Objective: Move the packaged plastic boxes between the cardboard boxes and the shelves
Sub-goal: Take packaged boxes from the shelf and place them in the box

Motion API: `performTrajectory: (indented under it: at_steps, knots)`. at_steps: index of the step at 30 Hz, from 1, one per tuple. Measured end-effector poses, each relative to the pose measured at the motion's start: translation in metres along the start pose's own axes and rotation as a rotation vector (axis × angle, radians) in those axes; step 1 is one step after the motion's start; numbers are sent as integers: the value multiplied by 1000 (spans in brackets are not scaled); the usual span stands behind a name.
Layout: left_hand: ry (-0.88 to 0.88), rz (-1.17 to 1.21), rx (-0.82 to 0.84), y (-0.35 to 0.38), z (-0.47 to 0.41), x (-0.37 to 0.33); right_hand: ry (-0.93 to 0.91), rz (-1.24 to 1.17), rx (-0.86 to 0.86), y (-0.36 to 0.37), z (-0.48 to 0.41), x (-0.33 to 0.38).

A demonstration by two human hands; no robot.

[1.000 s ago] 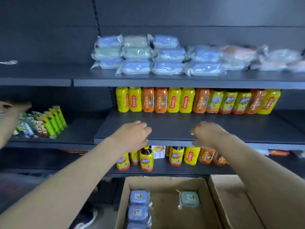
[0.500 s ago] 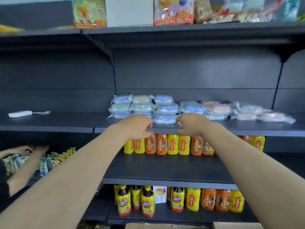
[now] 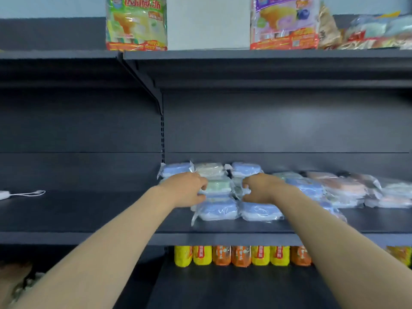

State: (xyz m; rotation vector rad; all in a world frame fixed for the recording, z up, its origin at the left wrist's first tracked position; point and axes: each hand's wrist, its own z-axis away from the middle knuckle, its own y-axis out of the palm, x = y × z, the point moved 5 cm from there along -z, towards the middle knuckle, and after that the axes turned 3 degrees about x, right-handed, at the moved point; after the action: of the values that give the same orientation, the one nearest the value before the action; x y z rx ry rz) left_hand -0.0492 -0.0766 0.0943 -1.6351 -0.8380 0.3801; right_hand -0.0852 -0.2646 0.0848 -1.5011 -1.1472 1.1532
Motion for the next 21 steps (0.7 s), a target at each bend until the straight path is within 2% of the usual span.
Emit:
performTrajectory:
  at_steps: [4,11,14,17,21]
  knots:
    - [13,-20,-9,24,-30,58,37,-103,4,18,-60,18]
    - [-31,7,51,89,-61,123,153,-237,203,67,-114,25]
    - [-54,27,57,104,-64,138,203,-390,272,82,-122,26]
    - [-127,72,-1,110,-67,153,224,-510,300,93,-125,30]
    - [-311,202,-117,117,-69,176,256,-754,230,104,-124,34]
